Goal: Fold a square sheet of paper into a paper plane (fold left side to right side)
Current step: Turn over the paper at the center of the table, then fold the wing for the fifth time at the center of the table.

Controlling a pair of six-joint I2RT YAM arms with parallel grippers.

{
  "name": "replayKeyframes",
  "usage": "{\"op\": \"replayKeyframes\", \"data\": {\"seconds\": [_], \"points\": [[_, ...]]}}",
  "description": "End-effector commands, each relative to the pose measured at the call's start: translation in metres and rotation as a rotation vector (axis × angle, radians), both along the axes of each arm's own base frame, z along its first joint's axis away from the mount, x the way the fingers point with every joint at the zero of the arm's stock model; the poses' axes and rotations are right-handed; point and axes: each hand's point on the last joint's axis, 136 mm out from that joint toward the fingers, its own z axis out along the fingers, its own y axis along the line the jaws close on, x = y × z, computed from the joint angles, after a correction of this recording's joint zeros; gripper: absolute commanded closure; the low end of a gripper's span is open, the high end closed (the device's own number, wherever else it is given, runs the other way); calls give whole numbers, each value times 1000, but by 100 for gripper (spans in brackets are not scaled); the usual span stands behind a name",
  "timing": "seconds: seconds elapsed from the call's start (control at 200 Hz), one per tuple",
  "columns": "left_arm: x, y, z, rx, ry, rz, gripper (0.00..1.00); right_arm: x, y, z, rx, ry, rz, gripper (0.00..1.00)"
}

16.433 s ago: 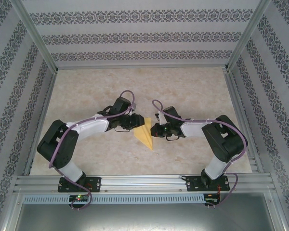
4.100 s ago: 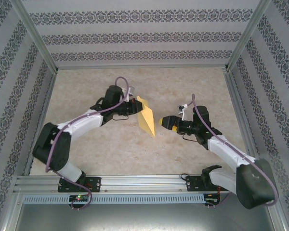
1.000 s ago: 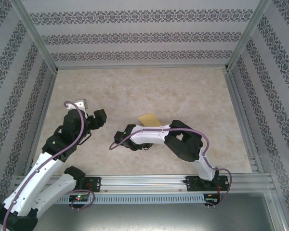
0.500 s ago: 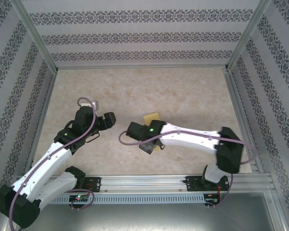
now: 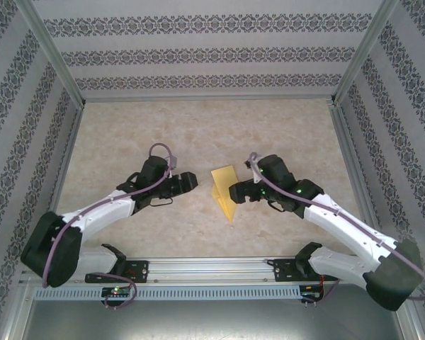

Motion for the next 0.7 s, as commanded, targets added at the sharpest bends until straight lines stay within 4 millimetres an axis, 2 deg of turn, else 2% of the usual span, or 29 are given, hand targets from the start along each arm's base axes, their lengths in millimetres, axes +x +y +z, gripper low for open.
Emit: {"op": "replayKeyframes", "data": {"seconds": [0.0, 0.09, 0.235, 0.505, 0.694], "points": [[-4, -34, 8, -124, 18, -35, 24, 10, 4, 9, 160, 14, -48, 2], [-8, -49, -4, -125, 67, -48, 27, 12, -9, -6, 137, 67, -96, 2], [-8, -74, -18, -142, 115, -78, 33, 15, -18, -21, 142, 117, -145, 5], [-6, -118, -31, -178, 162, -147, 40, 12, -29, -29, 160, 135, -173, 6], [-6, -129, -51, -164, 213, -137, 46, 10, -37, -26, 171, 129, -194, 6]]}}
